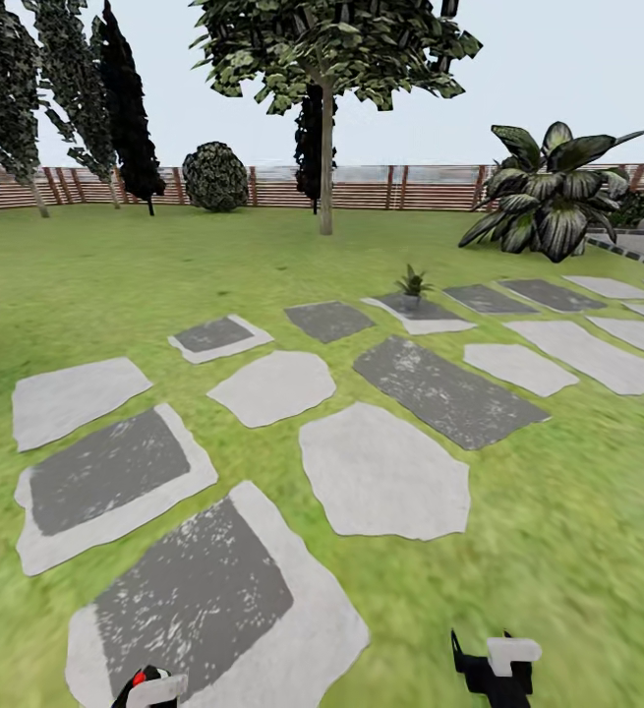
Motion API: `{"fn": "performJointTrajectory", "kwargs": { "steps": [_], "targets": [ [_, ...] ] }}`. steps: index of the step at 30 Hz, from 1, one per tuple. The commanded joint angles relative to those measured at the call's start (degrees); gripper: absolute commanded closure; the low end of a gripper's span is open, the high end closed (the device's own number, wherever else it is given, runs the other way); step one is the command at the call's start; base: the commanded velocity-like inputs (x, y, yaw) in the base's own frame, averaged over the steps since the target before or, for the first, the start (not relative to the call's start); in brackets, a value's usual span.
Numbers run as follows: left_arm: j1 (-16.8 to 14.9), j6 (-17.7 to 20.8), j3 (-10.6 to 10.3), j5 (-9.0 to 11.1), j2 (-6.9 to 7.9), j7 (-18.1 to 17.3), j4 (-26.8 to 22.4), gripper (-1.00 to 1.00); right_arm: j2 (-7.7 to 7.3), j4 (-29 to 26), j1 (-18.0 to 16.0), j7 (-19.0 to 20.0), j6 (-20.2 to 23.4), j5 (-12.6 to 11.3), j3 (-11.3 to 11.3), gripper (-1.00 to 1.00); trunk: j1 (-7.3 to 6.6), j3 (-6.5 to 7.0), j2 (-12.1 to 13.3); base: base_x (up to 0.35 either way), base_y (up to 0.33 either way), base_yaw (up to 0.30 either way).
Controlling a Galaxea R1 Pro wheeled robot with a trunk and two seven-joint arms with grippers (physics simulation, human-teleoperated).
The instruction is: Pick up the pesticide atomizer in the garden and spray insectifuge to fully cover both potted plants in the garden.
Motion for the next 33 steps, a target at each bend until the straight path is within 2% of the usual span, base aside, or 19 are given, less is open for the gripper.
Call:
{"fn": "performJointTrajectory", "kwargs": {
  "steps": [1, 21, 33],
  "targets": [
    [-0.02, -0.19, -0.11, 0.36, 0.0, -0.08, 0.03, 1.0, 0.0, 0.01, -0.03, -0.16, -0.12, -0.47, 0.52, -1.0, 0.02, -0.05, -0.02, 0.337, 0.0, 0.0],
    [-0.03, -0.19, -0.14, 0.36, 0.0, -0.08, 0.03, 1.0, 0.0, 0.01, -0.02, -0.09, -0.14, -0.44, 0.52, -1.0, 0.02, -0.05, -0.02, 0.337, 0.0, -0.005],
    [-0.01, -0.19, -0.12, 0.36, 0.0, -0.08, 0.03, 1.0, 0.0, 0.01, 0.0, -0.09, -0.08, -0.42, 0.53, -1.0, 0.02, -0.05, -0.02, 0.337, 0.0, -0.231]
  ]
}}
